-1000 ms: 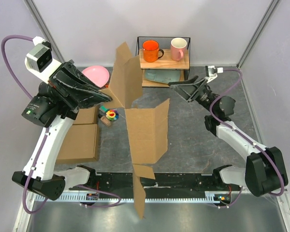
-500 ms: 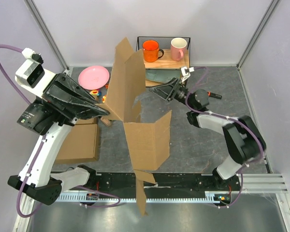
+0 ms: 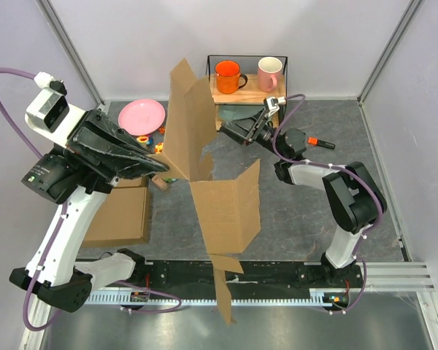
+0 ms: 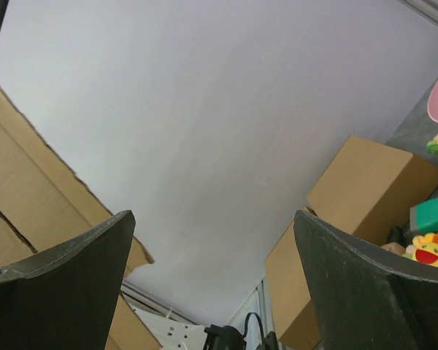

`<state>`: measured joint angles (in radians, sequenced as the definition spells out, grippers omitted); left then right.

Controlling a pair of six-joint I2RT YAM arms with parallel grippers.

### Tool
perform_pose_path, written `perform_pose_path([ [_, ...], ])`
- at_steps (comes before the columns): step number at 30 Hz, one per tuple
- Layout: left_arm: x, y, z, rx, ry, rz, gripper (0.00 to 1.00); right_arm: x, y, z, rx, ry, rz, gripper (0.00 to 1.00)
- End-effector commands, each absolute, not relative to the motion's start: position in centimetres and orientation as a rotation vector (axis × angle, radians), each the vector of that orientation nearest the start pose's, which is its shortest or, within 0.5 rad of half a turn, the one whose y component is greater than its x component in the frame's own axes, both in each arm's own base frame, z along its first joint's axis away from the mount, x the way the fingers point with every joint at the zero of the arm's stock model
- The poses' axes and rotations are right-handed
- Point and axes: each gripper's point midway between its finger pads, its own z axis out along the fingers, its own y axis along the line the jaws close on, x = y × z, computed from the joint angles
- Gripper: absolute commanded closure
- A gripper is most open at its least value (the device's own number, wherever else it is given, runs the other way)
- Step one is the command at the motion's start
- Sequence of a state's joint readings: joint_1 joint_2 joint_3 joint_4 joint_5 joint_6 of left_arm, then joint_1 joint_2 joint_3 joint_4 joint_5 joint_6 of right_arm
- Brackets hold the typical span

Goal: Fold the paper box

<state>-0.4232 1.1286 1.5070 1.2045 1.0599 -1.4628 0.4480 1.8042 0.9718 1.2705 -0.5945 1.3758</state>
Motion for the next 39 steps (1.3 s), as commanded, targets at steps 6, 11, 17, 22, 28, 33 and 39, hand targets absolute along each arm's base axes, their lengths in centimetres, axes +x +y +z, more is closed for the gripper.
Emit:
perform_pose_path([
  [6,2.8,-20.5,62.4,1.082,0.559,-1.643,0.89,27.7,30.7,44.4,-0.417,0.786,1.935,0.02],
  [11,2.8,-20.6,62.2,1.081,0.561,-1.644,0.89,27.2,32.0,45.3,-0.489,0.758,1.971,0.02],
  [17,3.1,-20.8,61.9,1.077,0.572,-1.651,0.89,25.9,33.3,45.4,-0.598,0.754,1.994,0.11],
  [22,3.2,-20.8,61.8,1.077,0.57,-1.646,0.89,25.6,33.6,44.8,-0.616,0.776,1.999,0.42],
  [28,3.7,-21.1,61.3,1.076,0.593,-1.623,0.78,24.8,32.5,44.2,-0.645,0.832,1.971,1.0],
  [33,4.9,-21.5,59.6,1.049,0.657,-1.53,0.26,26.3,28.3,44.9,-0.539,0.978,1.771,1.0],
  [39,8.8,-22.5,57.3,0.914,0.841,-1.45,0.01,30.3,26.1,42.6,-0.374,1.338,1.165,1.0],
])
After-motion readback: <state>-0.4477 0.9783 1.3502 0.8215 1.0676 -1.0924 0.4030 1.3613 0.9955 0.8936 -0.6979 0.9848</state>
